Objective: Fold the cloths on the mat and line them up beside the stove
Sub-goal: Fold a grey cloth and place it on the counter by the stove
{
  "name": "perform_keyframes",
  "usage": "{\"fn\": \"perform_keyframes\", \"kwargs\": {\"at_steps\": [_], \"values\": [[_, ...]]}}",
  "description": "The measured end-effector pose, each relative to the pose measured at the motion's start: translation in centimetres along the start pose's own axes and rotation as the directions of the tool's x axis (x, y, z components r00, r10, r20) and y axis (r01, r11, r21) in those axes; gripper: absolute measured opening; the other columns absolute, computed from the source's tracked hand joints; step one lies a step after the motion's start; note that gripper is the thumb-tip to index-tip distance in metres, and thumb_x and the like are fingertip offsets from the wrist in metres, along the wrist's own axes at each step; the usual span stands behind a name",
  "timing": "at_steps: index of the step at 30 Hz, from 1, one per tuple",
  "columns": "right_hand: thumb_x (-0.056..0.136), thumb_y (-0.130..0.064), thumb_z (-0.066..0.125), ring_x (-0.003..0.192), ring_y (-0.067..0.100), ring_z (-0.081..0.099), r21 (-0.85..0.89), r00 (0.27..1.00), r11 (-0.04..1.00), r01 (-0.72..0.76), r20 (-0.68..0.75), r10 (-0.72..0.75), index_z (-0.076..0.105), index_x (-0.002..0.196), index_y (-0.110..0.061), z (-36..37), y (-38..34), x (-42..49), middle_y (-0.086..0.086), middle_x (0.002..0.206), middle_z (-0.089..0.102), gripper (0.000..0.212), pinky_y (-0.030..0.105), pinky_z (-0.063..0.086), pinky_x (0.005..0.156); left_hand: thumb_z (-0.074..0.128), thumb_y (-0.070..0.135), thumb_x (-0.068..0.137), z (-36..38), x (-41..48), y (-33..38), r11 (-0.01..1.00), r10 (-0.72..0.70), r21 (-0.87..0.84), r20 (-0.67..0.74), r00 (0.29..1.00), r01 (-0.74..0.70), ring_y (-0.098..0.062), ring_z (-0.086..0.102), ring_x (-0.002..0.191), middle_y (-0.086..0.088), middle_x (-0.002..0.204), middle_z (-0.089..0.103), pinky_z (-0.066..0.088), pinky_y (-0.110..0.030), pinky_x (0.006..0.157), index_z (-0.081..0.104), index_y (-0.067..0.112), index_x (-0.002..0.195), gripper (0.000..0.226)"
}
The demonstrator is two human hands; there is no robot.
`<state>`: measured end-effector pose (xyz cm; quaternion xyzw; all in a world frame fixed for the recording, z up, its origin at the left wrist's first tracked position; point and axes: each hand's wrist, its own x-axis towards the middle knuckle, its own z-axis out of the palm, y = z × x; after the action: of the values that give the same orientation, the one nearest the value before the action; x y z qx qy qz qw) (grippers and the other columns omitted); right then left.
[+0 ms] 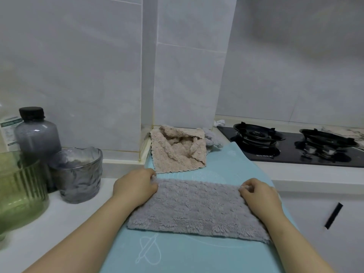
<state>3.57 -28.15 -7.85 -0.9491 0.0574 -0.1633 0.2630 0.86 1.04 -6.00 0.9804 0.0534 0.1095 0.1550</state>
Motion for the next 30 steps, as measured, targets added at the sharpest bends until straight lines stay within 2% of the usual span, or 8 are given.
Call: {"fn": "perform_keyframes", "kwargs": {"at_steps": [2, 6, 8, 11, 15, 20, 25, 30], "values": [[0.089, -0.032, 0.051, 0.103, 0.027, 0.049, -0.055, 1.0, 0.998, -0.007, 0.011, 0.008, 0.058, 0.095, -0.031, 0.0, 0.0, 0.1, -0.003, 0.103, 0.065, 0.009, 0.032, 0.041, 0.081, 0.043, 0.038, 0.092, 0.1, 0.2, 0.3, 0.997, 0.0, 0.072, 0.042, 0.999, -0.003, -0.02, 0.054, 0.107, 0.001, 0.116, 0.056, 0.048, -0.032, 0.082, 0.056, 0.025, 0.117, 0.031], [0.086, -0.037, 0.053, 0.11, 0.03, 0.049, -0.088, 0.996, 0.993, -0.079, 0.023, 0.081, 0.056, 0.118, -0.022, 0.0, -0.1, 0.1, 0.004, 0.113, 0.063, 0.036, 0.033, 0.04, 0.087, 0.046, 0.037, 0.09, -0.2, 0.4, 0.5, 0.995, -0.053, 0.087, 0.097, 0.994, 0.045, -0.021, 0.054, 0.1, -0.002, 0.111, 0.055, 0.046, -0.031, 0.079, 0.056, 0.019, 0.106, 0.026], [0.084, -0.037, 0.054, 0.103, 0.03, 0.053, -0.066, 0.993, 0.992, -0.107, 0.043, 0.11, 0.059, 0.105, -0.022, -0.1, -0.2, 0.0, 0.005, 0.102, 0.067, 0.026, 0.031, 0.039, 0.079, 0.047, 0.033, 0.087, -0.4, 0.3, 0.5, 0.998, -0.048, 0.043, 0.073, 0.996, 0.045, -0.022, 0.054, 0.096, -0.003, 0.106, 0.056, 0.048, -0.032, 0.078, 0.054, 0.019, 0.097, 0.019], [0.086, -0.038, 0.054, 0.099, 0.031, 0.054, -0.045, 0.994, 0.995, -0.085, 0.065, 0.088, 0.054, 0.082, -0.029, -0.4, -0.4, -0.2, 0.002, 0.091, 0.065, 0.01, 0.031, 0.038, 0.074, 0.049, 0.032, 0.087, -0.7, -0.1, 0.8, 0.999, 0.01, 0.032, 0.007, 1.0, -0.01, -0.024, 0.052, 0.098, -0.004, 0.105, 0.054, 0.047, -0.032, 0.078, 0.053, 0.019, 0.104, 0.021], [0.088, -0.04, 0.054, 0.088, 0.03, 0.057, 0.098, 0.997, 0.994, -0.047, 0.063, 0.041, 0.049, 0.077, -0.031, -0.6, 0.0, -0.3, 0.001, 0.082, 0.064, 0.015, 0.036, 0.046, 0.08, 0.049, 0.024, 0.087, -1.2, -0.8, 1.5, 0.993, 0.017, -0.116, -0.104, 0.994, -0.029, -0.029, 0.052, 0.081, -0.009, 0.09, 0.062, 0.037, -0.032, 0.064, 0.044, 0.016, 0.097, 0.014], [0.089, -0.026, 0.058, 0.059, 0.025, 0.05, 0.396, 1.0, 0.918, 0.006, -0.005, -0.005, 0.046, 0.076, -0.025, -1.4, -0.6, 0.4, 0.004, 0.063, 0.054, 0.018, 0.027, 0.037, 0.057, 0.053, 0.023, 0.089, -1.2, -0.5, 1.4, 0.889, -0.055, -0.456, -0.193, 0.98, -0.04, -0.016, 0.043, 0.06, -0.002, 0.067, 0.05, 0.03, -0.03, 0.055, 0.046, 0.017, 0.089, 0.009], [0.087, -0.024, 0.062, 0.078, 0.027, 0.052, 0.417, 0.989, 0.909, 0.018, -0.138, 0.043, 0.059, 0.083, -0.013, -1.9, -2.3, 2.3, 0.002, 0.074, 0.059, 0.012, 0.031, 0.037, 0.067, 0.042, 0.024, 0.097, -0.1, 0.2, 1.3, 0.931, -0.054, -0.36, -0.305, 0.951, -0.063, -0.036, 0.056, 0.084, -0.016, 0.085, 0.06, 0.034, -0.034, 0.063, 0.046, 0.011, 0.103, 0.014], [0.089, -0.025, 0.058, 0.072, 0.025, 0.051, 0.417, 0.986, 0.909, -0.021, -0.144, 0.089, 0.06, 0.082, -0.011, -0.6, -3.0, 3.3, 0.002, 0.072, 0.058, 0.016, 0.031, 0.035, 0.061, 0.038, 0.024, 0.098, 1.1, 0.9, 0.8, 0.978, -0.03, -0.203, -0.32, 0.947, -0.038, -0.039, 0.058, 0.09, -0.021, 0.098, 0.064, 0.038, -0.036, 0.066, 0.044, 0.01, 0.112, 0.02]]}}
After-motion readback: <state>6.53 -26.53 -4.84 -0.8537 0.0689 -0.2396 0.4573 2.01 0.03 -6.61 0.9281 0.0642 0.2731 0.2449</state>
